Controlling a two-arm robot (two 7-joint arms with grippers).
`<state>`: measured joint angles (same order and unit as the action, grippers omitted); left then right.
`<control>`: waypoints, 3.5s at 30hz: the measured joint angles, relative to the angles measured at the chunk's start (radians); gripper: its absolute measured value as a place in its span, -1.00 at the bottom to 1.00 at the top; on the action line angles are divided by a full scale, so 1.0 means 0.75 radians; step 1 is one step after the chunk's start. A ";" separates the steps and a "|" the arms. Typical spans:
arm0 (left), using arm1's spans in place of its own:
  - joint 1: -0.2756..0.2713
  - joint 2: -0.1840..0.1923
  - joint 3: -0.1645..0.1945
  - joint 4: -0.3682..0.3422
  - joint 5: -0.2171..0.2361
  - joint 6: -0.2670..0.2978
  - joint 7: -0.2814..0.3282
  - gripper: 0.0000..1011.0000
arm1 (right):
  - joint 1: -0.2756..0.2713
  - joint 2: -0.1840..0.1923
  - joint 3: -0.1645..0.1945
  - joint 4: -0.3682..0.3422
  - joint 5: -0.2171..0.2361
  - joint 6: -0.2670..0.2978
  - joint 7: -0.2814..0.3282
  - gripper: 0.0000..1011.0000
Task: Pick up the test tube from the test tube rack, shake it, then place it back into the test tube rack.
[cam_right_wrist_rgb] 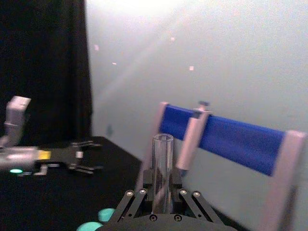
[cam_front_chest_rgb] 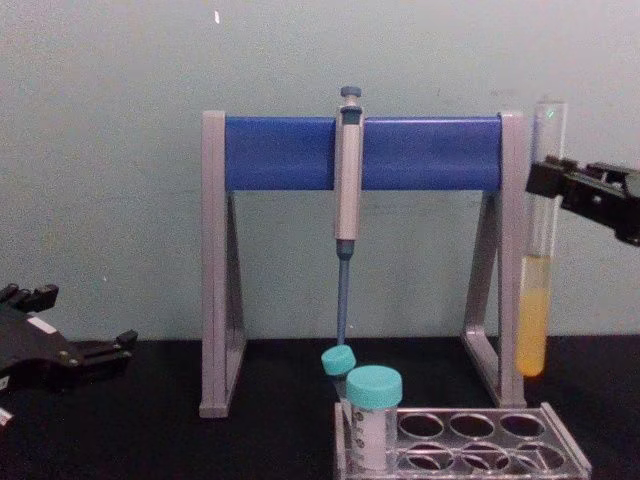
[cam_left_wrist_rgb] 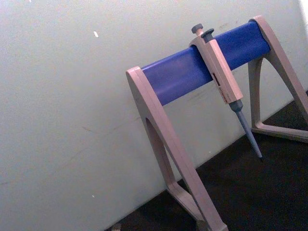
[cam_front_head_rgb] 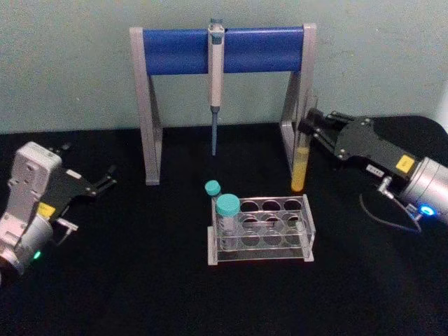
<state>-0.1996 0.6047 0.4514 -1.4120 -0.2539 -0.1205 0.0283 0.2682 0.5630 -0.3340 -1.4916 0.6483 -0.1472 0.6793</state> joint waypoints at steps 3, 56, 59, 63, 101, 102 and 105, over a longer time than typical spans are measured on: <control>0.000 0.000 0.000 0.000 0.000 0.000 0.000 0.98 | 0.005 -0.005 0.007 0.005 -0.034 -0.020 -0.046 -0.57; 0.000 0.000 0.000 0.000 0.000 0.000 0.000 0.98 | 0.103 -0.043 -0.047 0.047 -0.095 -0.030 -0.088 -0.57; 0.000 0.000 0.000 0.000 0.000 0.000 0.000 0.98 | 0.126 -0.083 -0.054 0.080 -0.108 -0.039 -0.095 -0.57; 0.000 0.000 0.000 0.000 0.000 0.000 0.000 0.98 | 0.144 -0.118 -0.058 0.111 -0.102 -0.038 -0.091 -0.57; 0.000 0.000 0.000 0.000 0.000 0.000 0.000 0.98 | 0.116 -0.042 -0.071 0.030 -0.168 0.023 -0.223 -0.57; 0.000 0.000 0.000 0.000 0.000 0.000 0.000 0.98 | 0.119 -0.052 -0.071 0.034 -0.169 0.019 -0.224 -0.57; 0.000 0.000 0.000 0.000 0.000 0.000 0.000 0.98 | 0.132 -0.092 -0.067 0.057 -0.157 0.013 -0.213 -0.57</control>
<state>-0.1995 0.6047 0.4514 -1.4120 -0.2539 -0.1205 0.0283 0.3669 0.4940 -0.3841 -1.4491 0.5308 -0.1377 0.5195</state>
